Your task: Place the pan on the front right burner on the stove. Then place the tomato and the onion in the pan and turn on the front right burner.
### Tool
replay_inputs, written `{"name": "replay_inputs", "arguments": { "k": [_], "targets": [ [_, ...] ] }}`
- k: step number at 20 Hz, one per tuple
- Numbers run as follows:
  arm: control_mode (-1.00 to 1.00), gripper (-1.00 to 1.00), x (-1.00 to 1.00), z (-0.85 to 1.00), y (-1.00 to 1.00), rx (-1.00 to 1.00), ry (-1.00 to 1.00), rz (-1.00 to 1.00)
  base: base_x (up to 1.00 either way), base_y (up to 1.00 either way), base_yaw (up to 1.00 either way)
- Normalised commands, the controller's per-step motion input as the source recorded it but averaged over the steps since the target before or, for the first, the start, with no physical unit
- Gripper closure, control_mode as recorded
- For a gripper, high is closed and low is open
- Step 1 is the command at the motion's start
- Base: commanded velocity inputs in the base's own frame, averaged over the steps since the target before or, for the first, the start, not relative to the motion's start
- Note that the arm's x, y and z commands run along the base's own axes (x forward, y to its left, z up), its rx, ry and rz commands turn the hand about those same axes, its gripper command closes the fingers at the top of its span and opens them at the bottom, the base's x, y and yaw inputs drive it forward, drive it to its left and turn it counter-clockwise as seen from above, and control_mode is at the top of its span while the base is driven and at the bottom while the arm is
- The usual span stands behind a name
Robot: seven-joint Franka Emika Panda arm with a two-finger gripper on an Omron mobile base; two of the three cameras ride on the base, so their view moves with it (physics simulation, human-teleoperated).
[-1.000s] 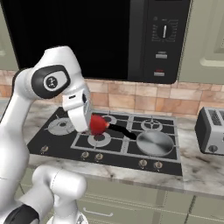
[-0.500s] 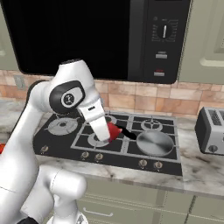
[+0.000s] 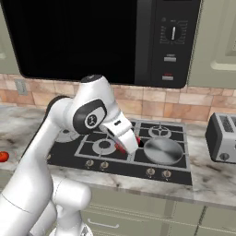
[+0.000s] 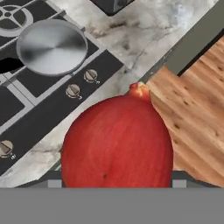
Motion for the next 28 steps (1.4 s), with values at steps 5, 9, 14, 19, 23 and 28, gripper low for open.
{"name": "replay_inputs", "arguments": {
  "k": [5, 9, 14, 19, 23, 28],
  "targets": [
    [-1.00, 1.00, 0.37, -0.18, -0.29, 0.02, 0.00, 0.22, 0.00, 0.00, 0.00],
    [-1.00, 1.00, 0.37, -0.15, -0.15, 0.04, -0.02, 0.22, 0.00, 0.00, 0.00],
    [-1.00, 1.00, 0.40, -0.18, -0.01, 0.01, -0.03, 0.21, 0.00, 0.00, 0.00],
    [-1.00, 1.00, 0.32, -0.23, -0.08, 0.00, -0.02, 0.18, 0.00, 0.00, 0.00],
    [-1.00, 1.00, 0.19, -0.24, -0.25, 0.00, -0.01, 0.13, 0.00, 0.00, 0.00],
    [-1.00, 1.00, 0.21, -0.25, -0.26, 0.00, 0.00, 0.11, 0.00, 0.00, 0.00]
  ]
}}
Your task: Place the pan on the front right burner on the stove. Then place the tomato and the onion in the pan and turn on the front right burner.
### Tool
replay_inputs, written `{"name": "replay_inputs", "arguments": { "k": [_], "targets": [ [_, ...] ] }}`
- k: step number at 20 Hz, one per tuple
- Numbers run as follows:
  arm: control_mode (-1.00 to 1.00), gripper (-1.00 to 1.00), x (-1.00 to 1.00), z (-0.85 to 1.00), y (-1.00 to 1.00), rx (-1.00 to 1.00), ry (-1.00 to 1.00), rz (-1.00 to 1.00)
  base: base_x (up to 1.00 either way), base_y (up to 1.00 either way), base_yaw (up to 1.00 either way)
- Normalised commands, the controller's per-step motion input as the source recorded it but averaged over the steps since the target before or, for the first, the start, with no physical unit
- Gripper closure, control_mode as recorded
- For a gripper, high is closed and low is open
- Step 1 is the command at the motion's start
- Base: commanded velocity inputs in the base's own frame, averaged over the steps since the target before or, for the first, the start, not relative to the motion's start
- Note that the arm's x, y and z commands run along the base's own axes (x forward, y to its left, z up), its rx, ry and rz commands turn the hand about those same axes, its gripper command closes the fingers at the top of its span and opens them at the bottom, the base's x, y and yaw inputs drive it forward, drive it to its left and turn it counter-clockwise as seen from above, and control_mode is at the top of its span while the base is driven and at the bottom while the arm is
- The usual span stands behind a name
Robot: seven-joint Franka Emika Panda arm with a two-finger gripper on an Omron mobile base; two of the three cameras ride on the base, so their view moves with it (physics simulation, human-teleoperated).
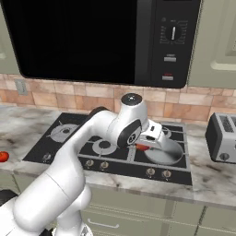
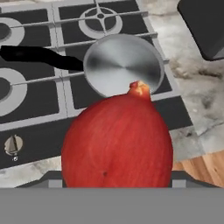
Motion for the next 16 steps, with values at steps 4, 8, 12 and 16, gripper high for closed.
{"name": "replay_inputs", "arguments": {
  "k": [4, 8, 12, 16],
  "targets": [
    [-1.00, 1.00, 0.28, -0.18, -0.08, 0.00, 0.00, 0.07, 0.00, 0.00, 0.00],
    [-1.00, 1.00, 0.36, -0.20, 0.00, 0.00, 0.00, 0.06, 0.00, 0.00, 0.00],
    [-1.00, 1.00, 0.33, -0.23, -0.02, 0.00, 0.00, 0.06, 0.00, 0.00, 0.00],
    [-1.00, 1.00, 0.15, -0.27, -0.21, 0.00, 0.00, 0.04, 0.00, 0.00, 0.00]
  ]
}}
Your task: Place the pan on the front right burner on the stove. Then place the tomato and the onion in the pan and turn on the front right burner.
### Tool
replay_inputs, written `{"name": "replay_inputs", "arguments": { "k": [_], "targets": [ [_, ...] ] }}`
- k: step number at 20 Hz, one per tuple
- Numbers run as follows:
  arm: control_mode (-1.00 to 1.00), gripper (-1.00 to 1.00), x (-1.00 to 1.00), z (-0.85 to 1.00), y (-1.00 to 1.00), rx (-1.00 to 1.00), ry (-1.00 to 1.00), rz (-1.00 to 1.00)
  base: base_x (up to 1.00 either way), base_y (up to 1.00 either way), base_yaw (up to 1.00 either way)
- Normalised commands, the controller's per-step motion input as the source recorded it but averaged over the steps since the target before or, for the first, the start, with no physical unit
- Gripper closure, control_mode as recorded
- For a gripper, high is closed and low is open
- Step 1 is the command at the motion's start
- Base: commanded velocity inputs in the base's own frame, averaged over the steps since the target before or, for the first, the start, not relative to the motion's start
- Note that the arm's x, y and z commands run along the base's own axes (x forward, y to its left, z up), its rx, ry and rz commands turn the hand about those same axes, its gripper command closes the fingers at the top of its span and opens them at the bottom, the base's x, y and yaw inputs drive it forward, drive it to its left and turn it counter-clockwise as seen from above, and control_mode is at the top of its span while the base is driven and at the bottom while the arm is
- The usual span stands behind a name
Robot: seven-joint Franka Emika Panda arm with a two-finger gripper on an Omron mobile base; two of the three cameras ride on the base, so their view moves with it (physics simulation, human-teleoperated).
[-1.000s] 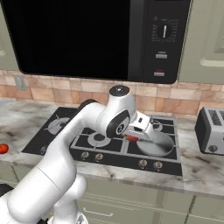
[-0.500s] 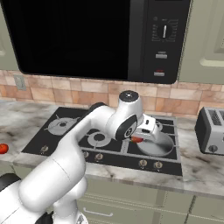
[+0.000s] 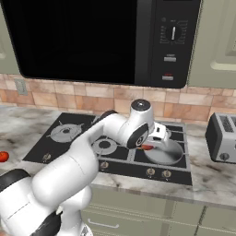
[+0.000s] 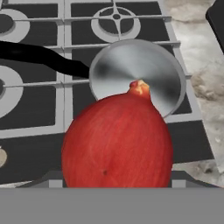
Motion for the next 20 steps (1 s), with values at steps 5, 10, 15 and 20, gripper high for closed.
{"name": "replay_inputs", "arguments": {
  "k": [5, 10, 15, 20],
  "targets": [
    [-1.00, 1.00, 0.11, -0.19, -0.26, 0.00, 0.00, 0.04, 0.00, 0.00, 0.00],
    [-1.00, 1.00, 0.15, -0.14, -0.16, 0.00, 0.00, 0.04, 0.00, 0.00, 0.00],
    [-1.00, 1.00, 0.28, -0.13, -0.01, 0.00, 0.00, 0.04, 0.00, 0.00, 0.00],
    [-1.00, 1.00, 0.28, -0.16, -0.01, 0.00, 0.00, 0.05, 0.00, 0.00, 0.00]
  ]
}}
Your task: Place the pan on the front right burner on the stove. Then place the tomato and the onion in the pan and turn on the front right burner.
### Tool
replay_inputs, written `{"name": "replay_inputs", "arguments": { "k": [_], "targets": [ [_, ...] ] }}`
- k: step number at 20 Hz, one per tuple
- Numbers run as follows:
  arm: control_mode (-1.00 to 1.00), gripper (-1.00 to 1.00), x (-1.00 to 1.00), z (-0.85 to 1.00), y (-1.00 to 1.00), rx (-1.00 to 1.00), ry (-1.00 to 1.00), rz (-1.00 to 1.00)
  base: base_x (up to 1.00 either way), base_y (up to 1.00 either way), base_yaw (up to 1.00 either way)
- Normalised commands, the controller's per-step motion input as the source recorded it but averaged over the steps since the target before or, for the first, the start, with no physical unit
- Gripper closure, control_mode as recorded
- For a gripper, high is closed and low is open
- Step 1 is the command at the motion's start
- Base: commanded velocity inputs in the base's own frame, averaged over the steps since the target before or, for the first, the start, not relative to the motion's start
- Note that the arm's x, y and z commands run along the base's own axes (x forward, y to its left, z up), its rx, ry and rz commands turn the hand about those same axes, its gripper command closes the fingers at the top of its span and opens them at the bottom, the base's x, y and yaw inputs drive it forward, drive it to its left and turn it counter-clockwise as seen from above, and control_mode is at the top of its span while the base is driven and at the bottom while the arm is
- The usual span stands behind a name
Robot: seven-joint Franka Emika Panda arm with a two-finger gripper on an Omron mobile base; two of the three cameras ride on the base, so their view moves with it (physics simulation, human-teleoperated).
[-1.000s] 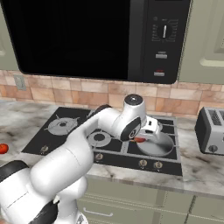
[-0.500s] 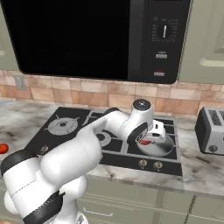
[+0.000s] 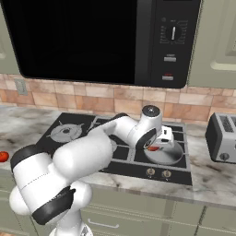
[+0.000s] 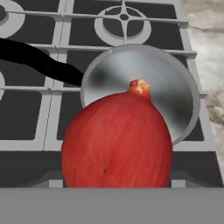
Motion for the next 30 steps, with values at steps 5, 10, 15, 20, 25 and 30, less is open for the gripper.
{"name": "replay_inputs", "arguments": {
  "k": [5, 10, 15, 20, 25, 30],
  "targets": [
    [-1.00, 1.00, 0.27, -0.18, -0.03, 0.00, 0.00, 0.05, 0.00, 0.00, 0.00],
    [-1.00, 1.00, 0.31, -0.19, -0.03, 0.00, 0.00, 0.05, 0.00, 0.00, 0.00],
    [-1.00, 1.00, 0.29, -0.17, -0.05, 0.00, 0.00, 0.05, 0.00, 0.00, 0.00],
    [-1.00, 1.00, 0.23, -0.17, -0.11, 0.00, 0.00, 0.05, 0.00, 0.00, 0.00],
    [-1.00, 1.00, 0.14, -0.17, -0.18, 0.00, 0.00, 0.06, 0.00, 0.00, 0.00],
    [-1.00, 1.00, 0.17, -0.16, -0.10, 0.00, 0.00, 0.05, 0.00, 0.00, 0.00]
  ]
}}
